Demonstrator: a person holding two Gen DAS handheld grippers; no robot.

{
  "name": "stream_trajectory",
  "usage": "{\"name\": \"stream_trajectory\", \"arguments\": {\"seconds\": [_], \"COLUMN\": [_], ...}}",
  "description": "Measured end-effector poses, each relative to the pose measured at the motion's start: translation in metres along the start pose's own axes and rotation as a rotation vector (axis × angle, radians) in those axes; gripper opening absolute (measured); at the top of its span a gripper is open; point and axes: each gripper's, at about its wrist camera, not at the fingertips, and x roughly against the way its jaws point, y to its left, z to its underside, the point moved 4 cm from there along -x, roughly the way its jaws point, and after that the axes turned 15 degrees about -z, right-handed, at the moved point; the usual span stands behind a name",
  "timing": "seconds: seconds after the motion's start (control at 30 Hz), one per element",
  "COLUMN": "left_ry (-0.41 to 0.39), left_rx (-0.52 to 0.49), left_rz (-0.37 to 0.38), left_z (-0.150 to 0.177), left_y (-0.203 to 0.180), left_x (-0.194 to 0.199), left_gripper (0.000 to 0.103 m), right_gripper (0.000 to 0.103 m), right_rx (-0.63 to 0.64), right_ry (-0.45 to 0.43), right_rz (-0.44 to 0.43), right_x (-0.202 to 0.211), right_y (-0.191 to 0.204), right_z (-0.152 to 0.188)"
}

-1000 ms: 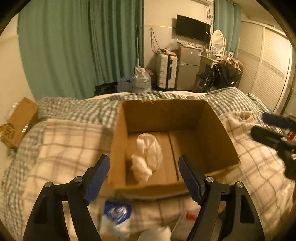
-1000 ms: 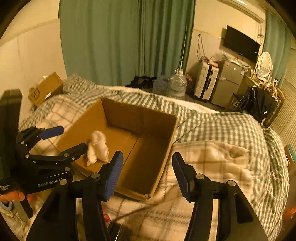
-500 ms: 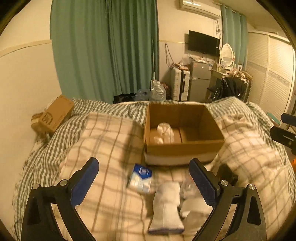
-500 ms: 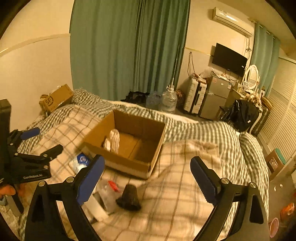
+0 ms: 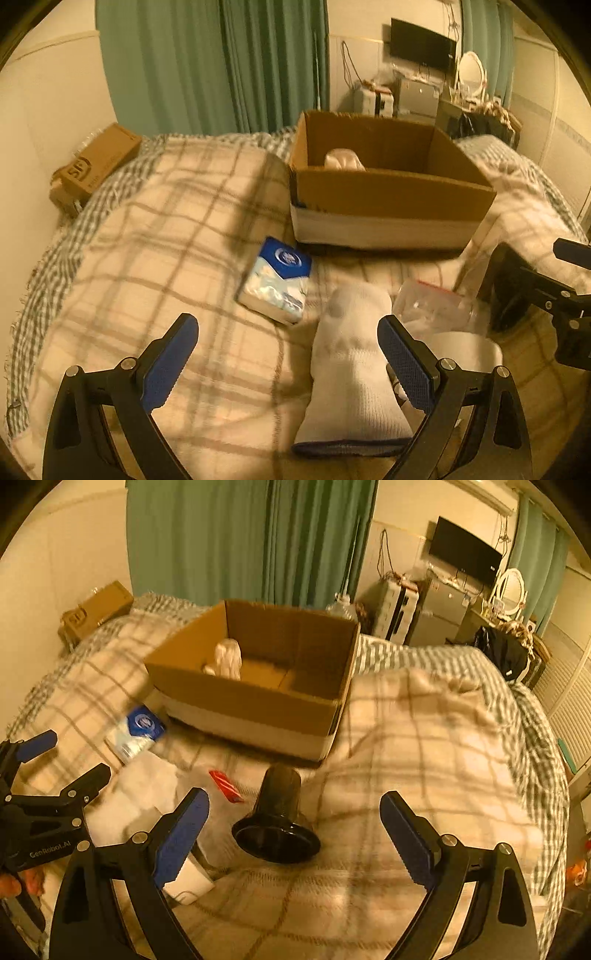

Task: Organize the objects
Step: 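Carry the black cup toward the box with the right gripper while the left grasps the white sock, then lower the black cup into the box with the right gripper while the left drops the sock in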

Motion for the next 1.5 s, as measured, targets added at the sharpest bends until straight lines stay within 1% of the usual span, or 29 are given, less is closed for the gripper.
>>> {"name": "stream_trajectory", "arguments": {"seconds": [0.07,0.1,0.13,0.2,0.27,0.33,0.37,0.43,0.47,0.5,0.53,0.57,0.6,0.7,0.77,0.9,1.0,1.1,1.23,1.37,1.5], "left_ry": [0.018,0.032,0.053,0.075,0.091,0.119,0.132,0.161,0.169,0.176,0.179,0.176,0.168,0.157,0.145,0.084,0.030,-0.023,-0.079,-0.126,-0.149], "left_rx": [-0.023,-0.038,-0.054,-0.070,-0.073,-0.072,-0.070,-0.057,-0.054,-0.055,-0.064,-0.071,-0.076,-0.064,-0.048,-0.005,0.017,0.018,0.033,0.035,0.044], "left_rz": [0.006,0.012,0.024,0.059,0.079,0.124,0.144,0.182,0.203,0.230,0.258,0.257,0.250,0.242,0.227,0.191,0.184,0.171,0.172,0.174,0.194], "left_z": [0.004,0.006,0.009,0.013,0.016,0.019,0.021,0.024,0.025,0.026,0.029,0.029,0.030,0.029,0.028,0.021,0.009,-0.009,-0.042,-0.084,-0.121], "left_y": [-0.008,-0.012,-0.018,-0.025,-0.029,-0.031,-0.032,-0.033,-0.034,-0.034,-0.037,-0.038,-0.038,-0.034,-0.028,-0.012,0.001,0.010,0.015,0.014,0.009], "left_x": [-0.007,-0.011,-0.015,-0.020,-0.022,-0.024,-0.025,-0.026,-0.026,-0.026,-0.023,-0.021,-0.019,-0.014,-0.007,0.014,0.034,0.053,0.069,0.075,0.070], "left_gripper": [0.098,0.092,0.090,0.087,0.084,0.083,0.083,0.077,0.068,0.055,0.050,0.047,0.041,0.032,0.030,0.028,0.028,0.028,0.028,0.028,0.028], "right_gripper": [0.094,0.094,0.094,0.094,0.093,0.088,0.083,0.077,0.073,0.068,0.065,0.062,0.062,0.061,0.061,0.061,0.061,0.061,0.061,0.061,0.061], "right_rx": [-0.013,-0.017,-0.020,-0.024,-0.025,-0.023,-0.022,-0.021,-0.020,-0.017,-0.015,-0.013,-0.008,0.000,0.004,0.020,0.030,0.053,0.086,0.113,0.140], "right_ry": [0.017,0.024,0.029,0.036,0.050,0.069,0.079,0.099,0.109,0.116,0.121,0.124,0.123,0.115,0.096,0.047,0.016,-0.026,-0.089,-0.155,-0.197], "right_rz": [-0.007,-0.008,-0.009,-0.007,-0.006,-0.009,-0.009,-0.022,-0.030,-0.037,-0.048,-0.054,-0.050,-0.044,-0.045,-0.041,-0.053,-0.063,-0.083,-0.090,-0.087], "right_x": [-0.008,-0.011,-0.013,-0.016,-0.021,-0.026,-0.028,-0.033,-0.035,-0.036,-0.037,-0.037,-0.036,-0.033,-0.027,-0.006,0.010,0.029,0.058,0.081,0.088], "right_y": [-0.003,-0.004,-0.005,-0.005,-0.005,-0.004,-0.004,-0.003,-0.002,-0.001,-0.001,0.001,0.002,0.005,0.007,0.014,0.019,0.026,0.032,0.029,0.024], "right_z": [0.004,0.006,0.006,0.008,0.010,0.013,0.014,0.016,0.018,0.019,0.020,0.020,0.021,0.022,0.021,0.018,0.013,0.001,-0.023,-0.061,-0.101]}}
